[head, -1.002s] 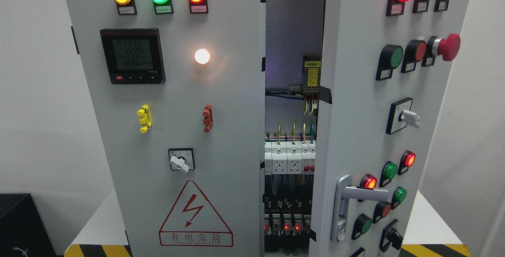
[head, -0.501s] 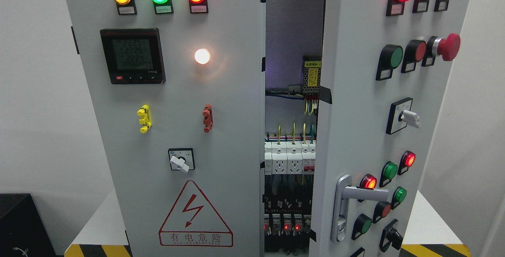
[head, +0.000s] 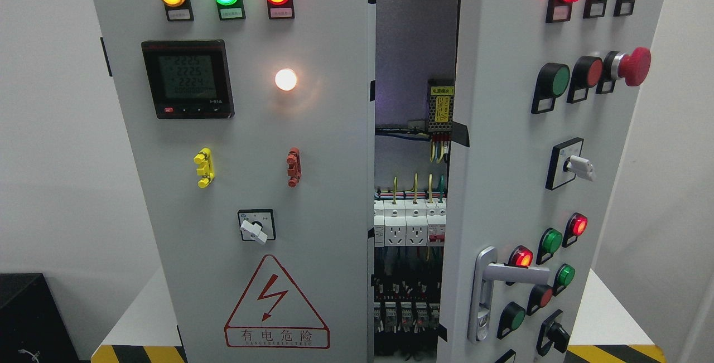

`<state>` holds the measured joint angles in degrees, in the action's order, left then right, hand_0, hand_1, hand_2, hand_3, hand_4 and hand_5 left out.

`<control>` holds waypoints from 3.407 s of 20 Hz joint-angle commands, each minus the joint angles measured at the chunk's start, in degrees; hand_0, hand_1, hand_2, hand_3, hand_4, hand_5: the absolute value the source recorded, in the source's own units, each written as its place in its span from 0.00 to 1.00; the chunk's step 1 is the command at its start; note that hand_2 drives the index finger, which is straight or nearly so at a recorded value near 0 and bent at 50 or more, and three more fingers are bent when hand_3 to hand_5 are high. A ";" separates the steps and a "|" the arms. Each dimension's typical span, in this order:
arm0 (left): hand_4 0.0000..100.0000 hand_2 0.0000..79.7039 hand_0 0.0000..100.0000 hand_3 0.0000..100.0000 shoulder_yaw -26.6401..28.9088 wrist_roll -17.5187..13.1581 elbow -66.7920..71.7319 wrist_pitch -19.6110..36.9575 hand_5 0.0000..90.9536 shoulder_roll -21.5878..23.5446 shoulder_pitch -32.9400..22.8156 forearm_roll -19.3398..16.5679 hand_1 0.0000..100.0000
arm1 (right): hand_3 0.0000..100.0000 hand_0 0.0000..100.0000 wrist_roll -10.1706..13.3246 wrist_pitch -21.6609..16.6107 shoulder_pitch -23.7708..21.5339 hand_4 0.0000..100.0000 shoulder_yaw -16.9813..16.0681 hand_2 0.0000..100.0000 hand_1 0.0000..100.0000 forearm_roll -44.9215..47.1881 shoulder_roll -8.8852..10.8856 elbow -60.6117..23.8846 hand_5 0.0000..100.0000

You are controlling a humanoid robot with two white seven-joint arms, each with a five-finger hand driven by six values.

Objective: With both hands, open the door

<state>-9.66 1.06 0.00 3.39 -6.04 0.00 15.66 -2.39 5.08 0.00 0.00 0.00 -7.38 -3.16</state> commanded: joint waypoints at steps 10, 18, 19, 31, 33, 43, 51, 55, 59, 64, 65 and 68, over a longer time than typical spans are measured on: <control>0.00 0.00 0.12 0.00 10.51 -17.46 -62.14 -0.14 0.00 19.48 -21.94 2.88 0.56 | 0.00 0.10 0.02 0.01 0.53 0.00 1.06 0.00 0.13 -1.49 0.00 -0.09 0.00; 0.00 0.00 0.12 0.00 29.50 -25.14 -97.02 15.82 0.00 40.29 -35.06 23.86 0.56 | 0.00 0.10 0.02 0.01 0.53 0.00 1.06 0.00 0.13 -1.49 0.00 0.00 0.00; 0.00 0.00 0.12 0.00 31.44 -25.75 -97.38 17.69 0.00 43.10 -35.68 27.20 0.56 | 0.00 0.10 0.11 0.01 0.53 0.00 1.14 0.00 0.13 -1.49 0.00 0.00 0.00; 0.00 0.00 0.12 0.00 49.03 -33.66 -99.84 18.23 0.00 71.67 -50.01 59.82 0.56 | 0.00 0.10 0.02 0.01 0.53 0.00 1.14 0.00 0.13 -1.49 0.00 0.00 0.00; 0.00 0.00 0.12 0.00 48.34 -35.77 -99.49 18.23 0.00 76.25 -50.01 62.47 0.56 | 0.00 0.10 0.02 0.01 0.53 0.00 1.06 0.00 0.13 -1.49 0.00 0.00 0.00; 0.00 0.00 0.12 0.00 18.32 -37.80 -99.93 12.96 0.00 87.76 -15.52 67.22 0.56 | 0.00 0.10 0.02 0.01 0.53 0.00 1.06 0.00 0.13 -1.49 0.00 0.00 0.00; 0.00 0.00 0.12 0.00 -11.69 -40.96 -105.38 12.00 0.00 100.97 18.25 79.44 0.56 | 0.00 0.10 0.02 0.01 0.53 0.00 1.06 0.00 0.13 -1.49 0.00 -0.09 0.00; 0.00 0.00 0.12 0.00 -13.54 -40.79 -105.38 -5.36 0.00 93.43 29.06 79.35 0.56 | 0.00 0.10 0.02 0.01 0.53 0.00 1.06 0.00 0.13 -1.49 0.00 0.00 0.00; 0.00 0.00 0.12 0.00 -22.92 -40.44 -105.29 -10.86 0.00 88.31 38.22 77.34 0.56 | 0.00 0.10 0.02 0.01 0.53 0.00 1.06 0.00 0.13 -1.49 0.00 0.00 0.00; 0.00 0.00 0.12 0.00 -31.46 -40.44 -105.38 -1.30 0.00 87.34 41.22 76.28 0.56 | 0.00 0.10 0.02 0.01 0.53 0.00 1.14 0.00 0.13 -1.49 0.00 0.00 0.00; 0.00 0.00 0.12 0.00 -32.52 -40.44 -105.47 -0.50 0.00 87.34 41.66 76.28 0.56 | 0.00 0.10 0.02 0.01 0.53 0.00 1.06 0.00 0.13 -1.49 0.00 0.00 0.00; 0.00 0.00 0.12 0.00 -32.70 -40.78 -105.47 -0.05 0.00 87.43 41.49 76.28 0.56 | 0.00 0.10 0.02 0.01 0.53 0.00 1.06 0.00 0.13 -1.49 0.00 0.00 0.00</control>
<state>-26.86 -39.38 -104.02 1.76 82.00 37.47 92.22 -2.33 5.07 0.00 0.00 0.00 -7.38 -3.15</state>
